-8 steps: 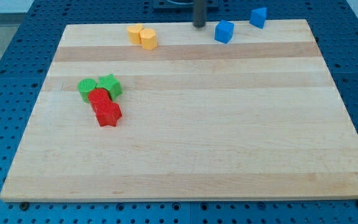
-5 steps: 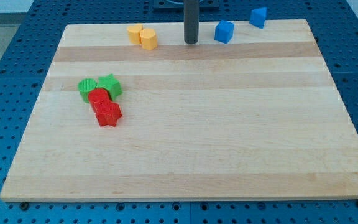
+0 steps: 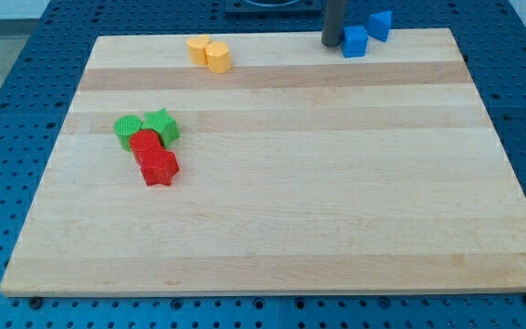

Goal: Push the blue square into blue triangle

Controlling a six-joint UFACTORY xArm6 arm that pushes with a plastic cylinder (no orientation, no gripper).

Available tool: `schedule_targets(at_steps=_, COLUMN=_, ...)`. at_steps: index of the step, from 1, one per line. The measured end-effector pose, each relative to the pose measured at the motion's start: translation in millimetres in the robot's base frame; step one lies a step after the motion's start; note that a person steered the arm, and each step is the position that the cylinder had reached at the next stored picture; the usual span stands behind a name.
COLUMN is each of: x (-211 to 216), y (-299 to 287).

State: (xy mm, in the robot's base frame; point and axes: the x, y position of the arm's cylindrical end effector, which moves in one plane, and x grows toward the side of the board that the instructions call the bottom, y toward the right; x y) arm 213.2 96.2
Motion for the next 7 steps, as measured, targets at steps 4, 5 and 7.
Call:
schedule_targets(at_steps=4, x=48.4, y=-56.7)
schedule_targets(at_steps=5, x=51.3, y=-31.7)
schedule_targets(at_steps=7, x=41.2, y=-3.6)
